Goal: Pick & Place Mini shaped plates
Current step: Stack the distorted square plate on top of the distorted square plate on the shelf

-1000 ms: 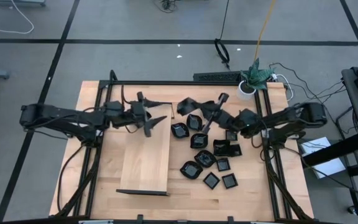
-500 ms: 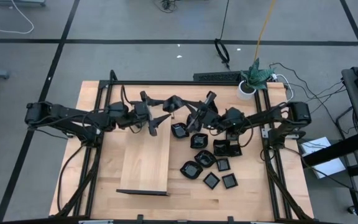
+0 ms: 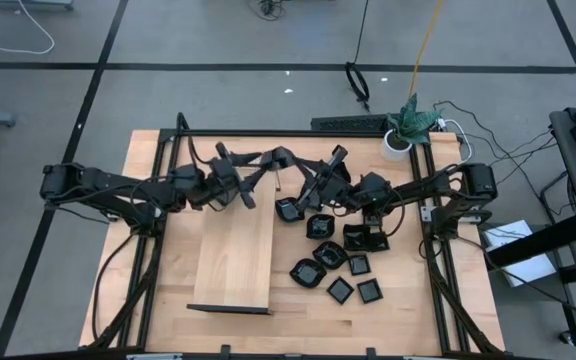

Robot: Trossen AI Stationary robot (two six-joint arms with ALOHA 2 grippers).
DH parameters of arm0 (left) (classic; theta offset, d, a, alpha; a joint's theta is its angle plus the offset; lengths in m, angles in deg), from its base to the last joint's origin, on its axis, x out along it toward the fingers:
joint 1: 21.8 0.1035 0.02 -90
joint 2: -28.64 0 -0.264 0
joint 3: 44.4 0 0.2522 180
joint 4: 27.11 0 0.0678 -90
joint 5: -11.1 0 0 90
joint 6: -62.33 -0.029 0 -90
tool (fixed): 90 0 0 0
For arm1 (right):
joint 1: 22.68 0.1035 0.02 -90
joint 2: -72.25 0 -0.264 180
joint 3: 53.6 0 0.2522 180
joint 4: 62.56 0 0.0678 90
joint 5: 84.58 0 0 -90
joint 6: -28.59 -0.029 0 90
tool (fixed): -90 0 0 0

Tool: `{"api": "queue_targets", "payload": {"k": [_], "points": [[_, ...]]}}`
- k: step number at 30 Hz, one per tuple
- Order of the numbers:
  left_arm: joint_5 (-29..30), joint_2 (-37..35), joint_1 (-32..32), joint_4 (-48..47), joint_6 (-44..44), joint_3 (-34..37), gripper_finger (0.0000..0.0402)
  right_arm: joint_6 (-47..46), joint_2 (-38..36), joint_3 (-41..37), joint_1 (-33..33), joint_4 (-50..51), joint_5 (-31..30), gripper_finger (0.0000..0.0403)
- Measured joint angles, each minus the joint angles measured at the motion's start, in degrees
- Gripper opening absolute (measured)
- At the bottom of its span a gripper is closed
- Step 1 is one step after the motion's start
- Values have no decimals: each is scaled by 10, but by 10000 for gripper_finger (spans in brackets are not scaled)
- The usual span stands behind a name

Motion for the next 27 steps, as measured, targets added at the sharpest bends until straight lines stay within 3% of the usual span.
{"api": "queue_targets", "payload": {"k": [6,11,18,22,25,27], "points": [[3,-1,-3,36,-4,0,18,2,0,0,12,11,3,0],[4,-7,-11,41,-11,0,8,3,0,0,31,45,-11,22],[59,-47,-36,7,-62,-2,4,-1,0,0,64,62,-135,135],[145,-94,-52,-198,-48,-56,6,31,-3,0,76,67,-236,191],[203,-109,-60,-459,21,-154,4,50,-16,0,82,97,-292,216],[205,-104,-58,-632,87,-234,4,37,-34,0,82,148,-318,225]]}}
